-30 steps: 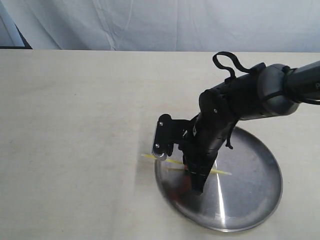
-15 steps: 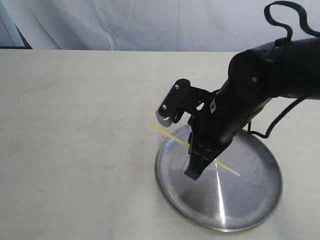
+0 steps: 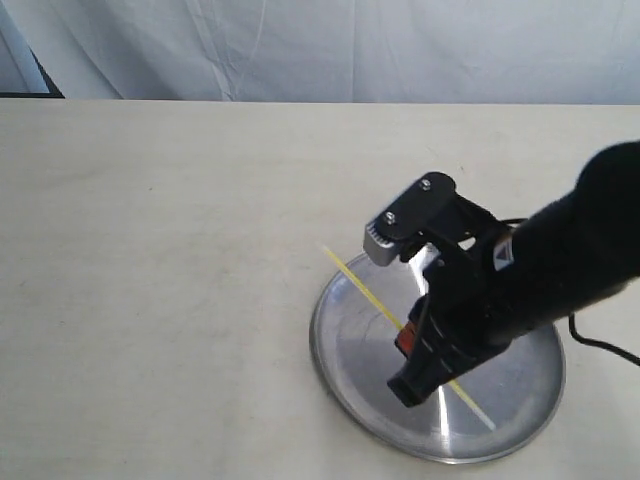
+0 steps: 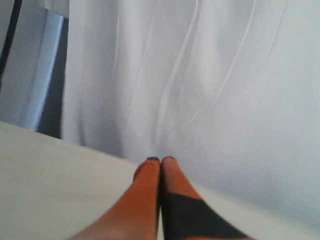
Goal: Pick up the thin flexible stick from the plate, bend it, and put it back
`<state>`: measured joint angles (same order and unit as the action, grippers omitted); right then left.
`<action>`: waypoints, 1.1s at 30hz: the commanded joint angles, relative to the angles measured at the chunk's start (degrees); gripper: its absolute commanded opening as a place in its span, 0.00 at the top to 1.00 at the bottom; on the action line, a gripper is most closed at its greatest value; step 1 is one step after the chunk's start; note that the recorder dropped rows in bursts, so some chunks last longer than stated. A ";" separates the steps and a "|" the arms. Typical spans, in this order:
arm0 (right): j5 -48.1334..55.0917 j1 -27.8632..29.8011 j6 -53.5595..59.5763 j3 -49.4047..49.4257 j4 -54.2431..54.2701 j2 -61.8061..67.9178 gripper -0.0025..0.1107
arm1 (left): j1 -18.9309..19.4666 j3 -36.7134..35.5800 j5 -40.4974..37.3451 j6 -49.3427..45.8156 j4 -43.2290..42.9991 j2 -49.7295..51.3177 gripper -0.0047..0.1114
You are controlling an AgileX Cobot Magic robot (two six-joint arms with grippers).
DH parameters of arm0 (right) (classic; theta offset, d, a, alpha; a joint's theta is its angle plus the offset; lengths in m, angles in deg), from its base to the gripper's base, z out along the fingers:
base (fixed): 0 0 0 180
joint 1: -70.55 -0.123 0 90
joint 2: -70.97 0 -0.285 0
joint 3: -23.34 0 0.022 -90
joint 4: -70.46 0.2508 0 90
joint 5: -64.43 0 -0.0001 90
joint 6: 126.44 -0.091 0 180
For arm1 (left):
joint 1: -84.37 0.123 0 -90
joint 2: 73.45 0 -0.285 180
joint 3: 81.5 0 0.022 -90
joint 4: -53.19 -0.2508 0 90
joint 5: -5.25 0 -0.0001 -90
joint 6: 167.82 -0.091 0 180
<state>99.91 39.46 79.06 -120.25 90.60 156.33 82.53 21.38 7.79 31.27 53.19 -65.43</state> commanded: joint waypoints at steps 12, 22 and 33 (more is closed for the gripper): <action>-10.20 0.29 5.15 7.78 14.11 -12.76 0.99 | 0.04 2.91 18.03 44.86 -33.03 -0.24 0.96; -9.15 0.29 11.32 7.78 20.80 -12.75 0.99 | 0.04 9.59 28.60 91.14 -78.93 18.14 0.96; -8.91 0.29 12.29 7.82 26.74 -13.34 0.99 | 0.04 14.68 53.40 100.37 -86.49 42.11 0.96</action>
<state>90.88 39.46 90.77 -112.71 114.57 143.91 82.53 35.39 59.04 131.10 -41.44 -26.45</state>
